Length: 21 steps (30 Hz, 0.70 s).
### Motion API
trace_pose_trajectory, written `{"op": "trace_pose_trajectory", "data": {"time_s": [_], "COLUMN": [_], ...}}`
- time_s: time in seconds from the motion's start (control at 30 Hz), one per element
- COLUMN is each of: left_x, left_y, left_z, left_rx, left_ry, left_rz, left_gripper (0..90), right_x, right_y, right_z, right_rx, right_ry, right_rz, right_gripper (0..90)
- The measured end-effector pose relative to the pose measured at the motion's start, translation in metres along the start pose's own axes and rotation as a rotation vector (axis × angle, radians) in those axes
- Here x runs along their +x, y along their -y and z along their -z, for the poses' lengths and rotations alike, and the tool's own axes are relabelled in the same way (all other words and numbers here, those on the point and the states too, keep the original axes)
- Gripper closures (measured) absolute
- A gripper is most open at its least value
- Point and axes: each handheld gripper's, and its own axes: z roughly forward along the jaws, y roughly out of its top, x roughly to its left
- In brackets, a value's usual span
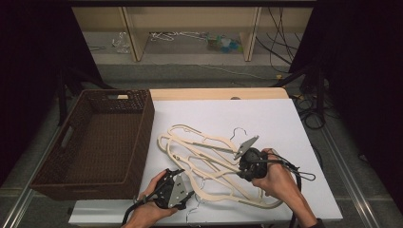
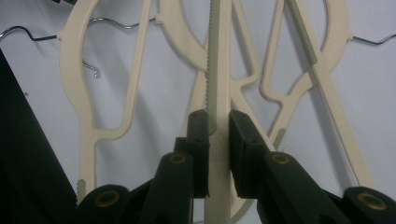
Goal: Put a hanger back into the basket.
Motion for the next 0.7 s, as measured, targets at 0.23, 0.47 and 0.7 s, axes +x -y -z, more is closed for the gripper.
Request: {"op": "trace_pose_trajectory", "data": {"time_s": [0.23, 0.47, 0.7], "left_x": [0.000, -0.005, -0.008], "left_y": [-0.003, -0.008, -0.012], "left_z": [0.004, 0.008, 0.014], "left_rx": [-0.040, -0.122, -0.169], "left_ry": [0.006, 0.052, 0.103], "left_rz": [-0.023, -0.096, -0.219], "left_gripper": [23.1, 30.9, 42.5], "right_x": [-0.006, -0.017, -0.021], "right_y": [0.005, 0.012, 0.017], "right_z": [-0.002, -0.012, -0.022], "right_rx": [-0.009, -0.021, -0.015], "right_ry": [-0.040, -0.114, -0.171], "right_rz": [-0.001, 0.010, 0.012], "right_gripper": [79.8, 79.7, 79.6]}}
